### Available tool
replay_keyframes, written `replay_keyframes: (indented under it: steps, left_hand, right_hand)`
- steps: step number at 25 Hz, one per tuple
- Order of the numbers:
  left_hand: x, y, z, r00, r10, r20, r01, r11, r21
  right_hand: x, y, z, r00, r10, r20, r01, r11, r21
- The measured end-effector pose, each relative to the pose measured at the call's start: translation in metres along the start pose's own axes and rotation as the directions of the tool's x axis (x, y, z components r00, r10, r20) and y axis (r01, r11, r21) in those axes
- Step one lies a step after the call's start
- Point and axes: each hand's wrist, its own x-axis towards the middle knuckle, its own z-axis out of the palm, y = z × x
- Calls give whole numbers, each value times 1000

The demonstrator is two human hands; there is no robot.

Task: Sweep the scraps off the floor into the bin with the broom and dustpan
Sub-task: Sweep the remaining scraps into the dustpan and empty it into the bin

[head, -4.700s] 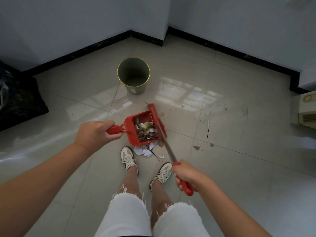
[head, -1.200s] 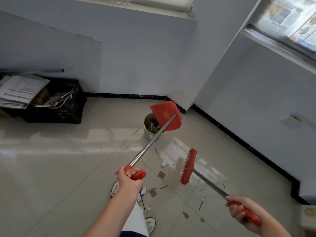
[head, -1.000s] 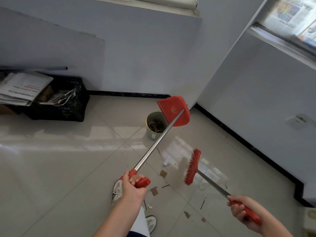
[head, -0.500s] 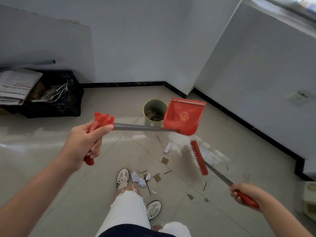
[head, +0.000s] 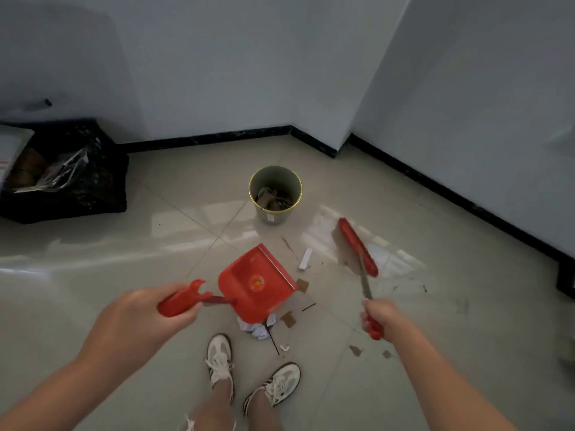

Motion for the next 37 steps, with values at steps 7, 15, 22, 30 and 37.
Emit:
replay_keyframes:
  steps: [7, 15, 22, 30, 37]
  left_hand:
    - [42, -60, -38, 999, -27, -44, 29, 999, 46]
    - [74, -72, -51, 990, 141, 17, -142, 975, 169]
    - [72, -48, -25, 966, 242, 92, -256, 947, 194]
    - [110, -59, 53, 922, 279, 269, -322, 938, 130]
    - [128, -53, 73, 916, 289, 280, -315, 947, 54]
  right_hand:
    - [-21, 80, 76, 992, -125, 14, 111, 818, -565]
    - [-109, 203, 46, 997, -74, 37, 80, 747, -660]
    - [-139, 226, -3, 970, -169, -176, 106, 942, -319]
    - [18, 187, -119, 955, 101, -280, -118, 992, -43]
    - [-9, 248, -65, 971, 237, -22, -235, 969, 74]
